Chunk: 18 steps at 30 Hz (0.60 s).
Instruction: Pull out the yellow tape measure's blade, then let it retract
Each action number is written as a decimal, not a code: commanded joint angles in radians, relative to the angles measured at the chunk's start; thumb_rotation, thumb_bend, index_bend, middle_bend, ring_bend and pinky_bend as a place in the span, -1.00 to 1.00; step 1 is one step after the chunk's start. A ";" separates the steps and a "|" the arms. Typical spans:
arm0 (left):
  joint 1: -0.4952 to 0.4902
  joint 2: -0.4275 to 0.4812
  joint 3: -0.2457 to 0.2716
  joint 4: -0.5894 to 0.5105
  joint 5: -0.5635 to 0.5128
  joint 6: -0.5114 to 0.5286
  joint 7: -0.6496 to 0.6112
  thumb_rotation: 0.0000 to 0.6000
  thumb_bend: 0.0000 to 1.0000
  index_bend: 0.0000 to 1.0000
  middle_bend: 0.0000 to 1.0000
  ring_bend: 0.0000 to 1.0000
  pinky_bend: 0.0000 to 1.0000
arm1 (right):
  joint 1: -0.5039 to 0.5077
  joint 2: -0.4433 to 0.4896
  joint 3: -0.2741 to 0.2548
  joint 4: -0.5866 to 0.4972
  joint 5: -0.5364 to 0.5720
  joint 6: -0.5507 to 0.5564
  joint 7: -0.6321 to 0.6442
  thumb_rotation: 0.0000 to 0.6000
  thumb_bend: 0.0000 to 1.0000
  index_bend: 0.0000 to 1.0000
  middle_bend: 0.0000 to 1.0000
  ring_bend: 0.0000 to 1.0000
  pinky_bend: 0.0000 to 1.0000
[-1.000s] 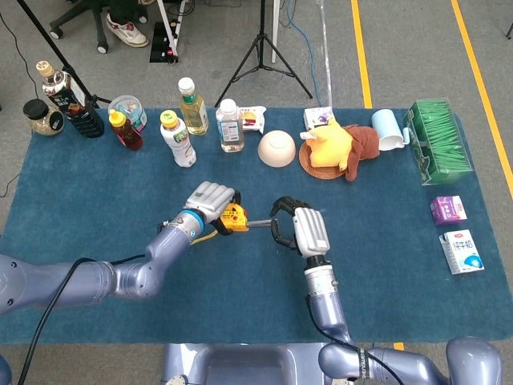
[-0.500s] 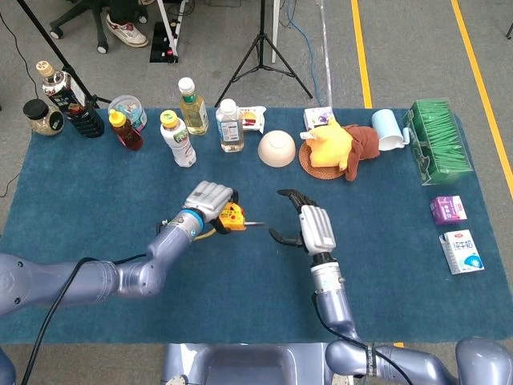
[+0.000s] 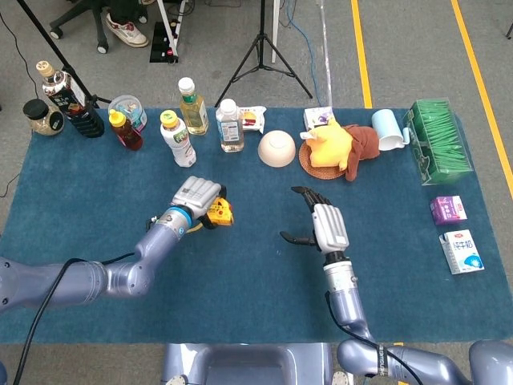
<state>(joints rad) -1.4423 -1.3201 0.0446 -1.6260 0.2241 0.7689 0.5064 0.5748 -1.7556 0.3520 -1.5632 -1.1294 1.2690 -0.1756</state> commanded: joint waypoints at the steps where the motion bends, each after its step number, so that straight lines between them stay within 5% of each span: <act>1: 0.039 0.029 0.020 -0.029 0.049 0.040 0.004 0.96 -0.35 0.26 -0.04 -0.17 -0.05 | -0.012 0.019 -0.021 0.028 -0.026 0.011 -0.004 0.81 -0.67 -0.52 -0.46 -0.46 -0.47; 14: 0.158 0.060 0.084 -0.060 0.189 0.106 0.043 0.95 -0.35 0.26 -0.04 -0.19 -0.07 | -0.053 0.088 -0.057 0.078 -0.089 0.043 0.017 0.81 -0.60 -0.37 -0.39 -0.39 -0.43; 18: 0.174 0.034 0.108 -0.040 0.180 0.101 0.088 0.96 -0.36 0.26 -0.04 -0.33 -0.15 | -0.063 0.103 -0.060 0.077 -0.090 0.046 0.016 0.81 -0.60 -0.37 -0.39 -0.39 -0.43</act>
<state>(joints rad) -1.2742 -1.2755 0.1426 -1.6747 0.4097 0.8724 0.5795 0.5137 -1.6540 0.2927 -1.4860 -1.2195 1.3144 -0.1586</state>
